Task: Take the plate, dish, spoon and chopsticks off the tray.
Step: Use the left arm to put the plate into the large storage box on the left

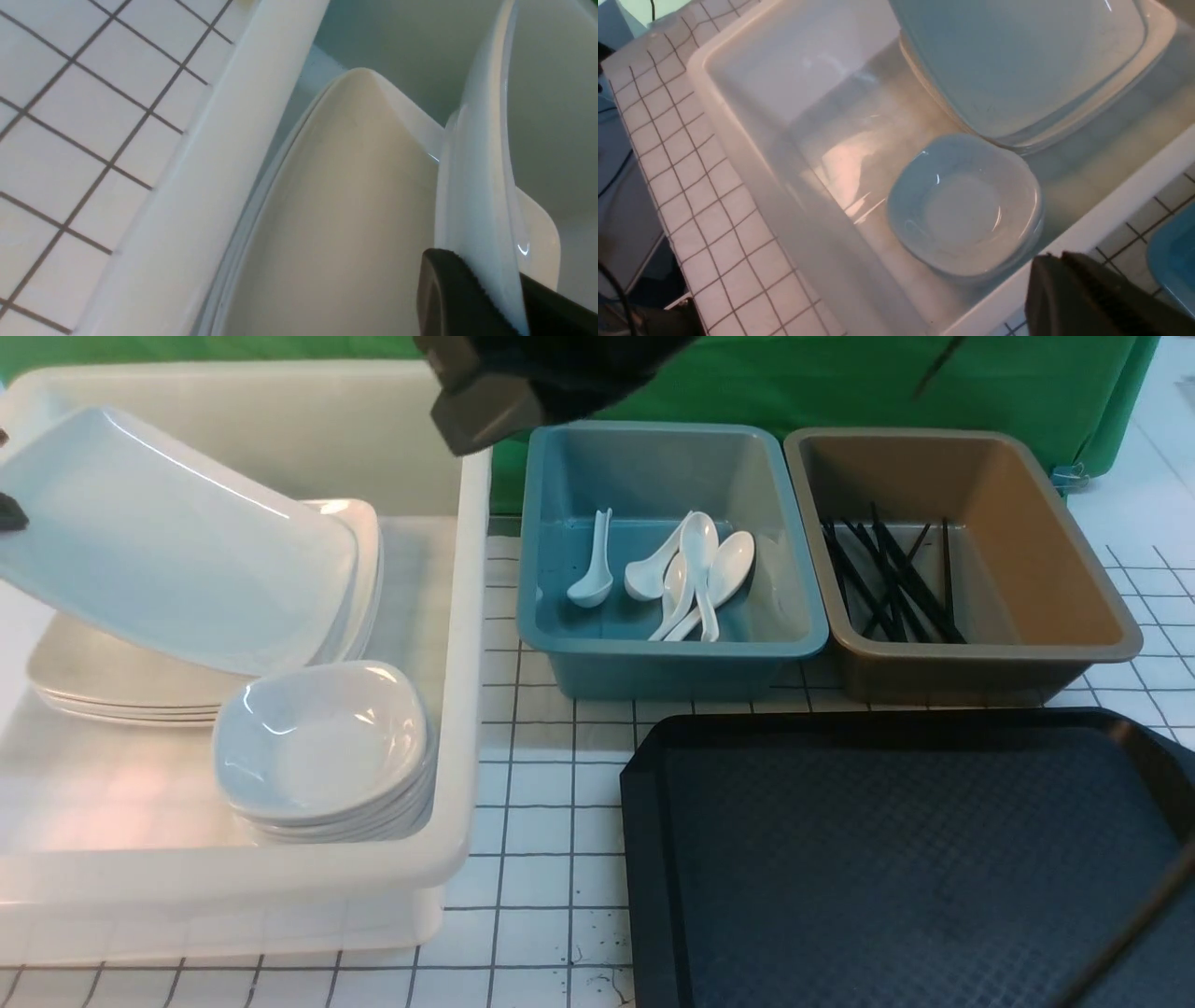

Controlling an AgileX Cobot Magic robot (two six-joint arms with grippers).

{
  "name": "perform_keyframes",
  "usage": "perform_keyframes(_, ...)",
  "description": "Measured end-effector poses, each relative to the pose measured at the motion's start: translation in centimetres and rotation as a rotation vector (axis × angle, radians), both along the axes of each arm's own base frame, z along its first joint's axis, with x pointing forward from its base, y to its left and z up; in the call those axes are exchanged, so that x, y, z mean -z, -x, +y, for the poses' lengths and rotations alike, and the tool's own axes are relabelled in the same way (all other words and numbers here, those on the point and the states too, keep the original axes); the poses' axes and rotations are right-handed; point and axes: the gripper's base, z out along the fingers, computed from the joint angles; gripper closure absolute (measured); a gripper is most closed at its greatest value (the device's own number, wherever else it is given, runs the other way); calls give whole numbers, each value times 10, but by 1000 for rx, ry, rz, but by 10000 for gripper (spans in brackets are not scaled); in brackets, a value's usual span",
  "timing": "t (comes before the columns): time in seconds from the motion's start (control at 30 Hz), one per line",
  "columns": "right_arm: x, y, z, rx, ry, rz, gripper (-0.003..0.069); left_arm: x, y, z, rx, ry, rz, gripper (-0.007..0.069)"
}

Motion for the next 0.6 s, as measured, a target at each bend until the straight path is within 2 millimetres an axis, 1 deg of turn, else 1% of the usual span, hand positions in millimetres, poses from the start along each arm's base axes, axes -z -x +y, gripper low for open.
perform_keyframes(0.03,-1,2,-3,6,6,-1,653,1,0,0,-1,2,3,610)
perform_keyframes(0.07,-9,9,-11,19,7,-15,653,5,-2,1,-2,6,10,610)
perform_keyframes(0.13,-16,18,-23,51,20,-34,653,9,-3,2,-5,10,18,608)
perform_keyframes(0.17,-17,19,-24,51,19,-35,653,10,-3,2,-4,9,22,608)
perform_keyframes(0.23,-27,32,-43,104,37,-56,652,12,-4,3,-2,6,26,606)
perform_keyframes(0.33,-40,51,-65,149,39,-86,650,13,-5,4,15,-24,37,592)
perform_keyframes(0.43,-47,66,-82,182,37,-99,650,15,-5,4,48,-66,46,561)
perform_keyframes(0.57,-53,87,-103,202,24,-107,650,17,-5,1,105,-118,69,475)
perform_keyframes(0.6,-54,92,-107,204,22,-108,650,18,-4,0,122,-126,79,440)
